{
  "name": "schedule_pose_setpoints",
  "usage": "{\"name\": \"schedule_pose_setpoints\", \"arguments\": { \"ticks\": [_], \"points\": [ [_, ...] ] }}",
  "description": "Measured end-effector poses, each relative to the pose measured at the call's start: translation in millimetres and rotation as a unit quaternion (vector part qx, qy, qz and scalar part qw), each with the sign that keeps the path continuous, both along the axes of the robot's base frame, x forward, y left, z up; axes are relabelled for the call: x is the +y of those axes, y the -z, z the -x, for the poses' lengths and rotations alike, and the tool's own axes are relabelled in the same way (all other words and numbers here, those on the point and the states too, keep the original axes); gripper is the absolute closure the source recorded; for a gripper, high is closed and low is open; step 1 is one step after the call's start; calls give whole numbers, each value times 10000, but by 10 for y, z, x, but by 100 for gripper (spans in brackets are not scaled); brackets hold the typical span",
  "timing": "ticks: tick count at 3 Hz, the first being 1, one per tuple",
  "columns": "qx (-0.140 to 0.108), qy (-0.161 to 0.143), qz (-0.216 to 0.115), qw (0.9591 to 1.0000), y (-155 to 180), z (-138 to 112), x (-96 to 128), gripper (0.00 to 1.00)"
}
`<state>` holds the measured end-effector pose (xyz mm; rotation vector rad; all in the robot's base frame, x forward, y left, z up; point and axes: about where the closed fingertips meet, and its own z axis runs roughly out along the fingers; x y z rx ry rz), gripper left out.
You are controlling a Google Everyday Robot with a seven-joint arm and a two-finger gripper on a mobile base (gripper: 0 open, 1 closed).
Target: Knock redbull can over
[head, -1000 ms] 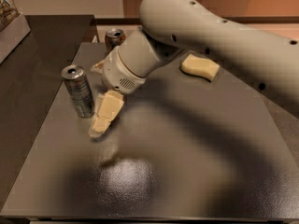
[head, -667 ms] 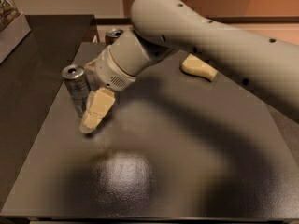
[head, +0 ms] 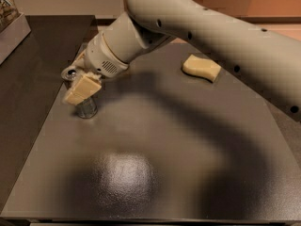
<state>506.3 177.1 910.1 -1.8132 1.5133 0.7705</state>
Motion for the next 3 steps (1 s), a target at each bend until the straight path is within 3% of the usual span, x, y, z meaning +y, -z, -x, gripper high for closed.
{"name": "schedule_pose_setpoints", "arguments": {
  "ticks": [2, 3],
  "points": [
    [1, -24, 8, 10000, -257, -50, -19, 87],
    [-295, 25, 497, 9983, -518, -49, -148, 100]
  ]
}}
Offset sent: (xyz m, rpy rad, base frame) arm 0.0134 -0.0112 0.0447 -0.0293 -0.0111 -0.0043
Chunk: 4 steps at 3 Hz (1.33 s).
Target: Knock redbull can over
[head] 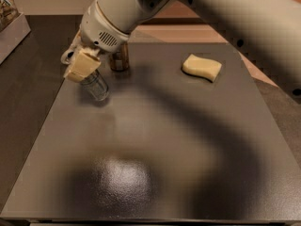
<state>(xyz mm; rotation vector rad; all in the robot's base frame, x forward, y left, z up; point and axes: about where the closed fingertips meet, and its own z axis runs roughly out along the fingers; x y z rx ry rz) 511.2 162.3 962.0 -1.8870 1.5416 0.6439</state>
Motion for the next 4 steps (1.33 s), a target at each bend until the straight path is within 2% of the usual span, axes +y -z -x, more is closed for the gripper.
{"name": "schedule_pose_setpoints", "arguments": {
  "ticks": [1, 2, 3, 4],
  "points": [
    [-392, 56, 847, 9956, -163, 22, -260, 100],
    [-595, 119, 1754, 9826, -115, -16, -638, 100],
    [-655, 187, 2559, 9643, 28, -133, -1022, 100],
    [-580, 149, 3130, 9479, 237, -184, -1318, 100]
  ]
}}
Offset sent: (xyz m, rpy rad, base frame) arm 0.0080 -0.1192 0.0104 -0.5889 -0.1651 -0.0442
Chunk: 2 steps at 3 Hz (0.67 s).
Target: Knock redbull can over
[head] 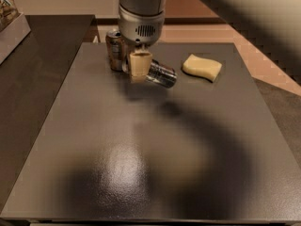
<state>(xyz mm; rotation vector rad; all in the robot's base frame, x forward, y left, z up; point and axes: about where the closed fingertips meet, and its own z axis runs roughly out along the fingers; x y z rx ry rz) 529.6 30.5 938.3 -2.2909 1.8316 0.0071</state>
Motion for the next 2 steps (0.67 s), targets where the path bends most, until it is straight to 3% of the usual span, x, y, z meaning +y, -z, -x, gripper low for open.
{"name": "schedule_pose_setpoints", "arguments": {
  "ticks": [2],
  "points": [
    [340, -285, 854, 9954, 595, 64, -327, 59]
  ]
}}
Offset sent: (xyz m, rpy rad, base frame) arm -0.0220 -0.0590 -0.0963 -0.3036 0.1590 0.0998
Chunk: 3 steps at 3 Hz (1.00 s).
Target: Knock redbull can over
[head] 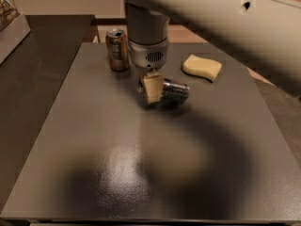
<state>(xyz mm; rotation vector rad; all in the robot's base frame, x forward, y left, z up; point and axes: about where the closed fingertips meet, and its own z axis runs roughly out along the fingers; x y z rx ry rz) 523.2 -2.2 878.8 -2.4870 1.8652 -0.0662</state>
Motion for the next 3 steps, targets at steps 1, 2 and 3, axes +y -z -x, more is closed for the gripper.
{"name": "schedule_pose_setpoints", "arguments": {
  "ticks": [1, 2, 3],
  "points": [
    [137, -148, 285, 9994, 229, 60, -86, 36],
    [71, -150, 230, 9996, 235, 33, -60, 13],
    [15, -153, 183, 9997, 235, 10, -38, 0]
  ]
}}
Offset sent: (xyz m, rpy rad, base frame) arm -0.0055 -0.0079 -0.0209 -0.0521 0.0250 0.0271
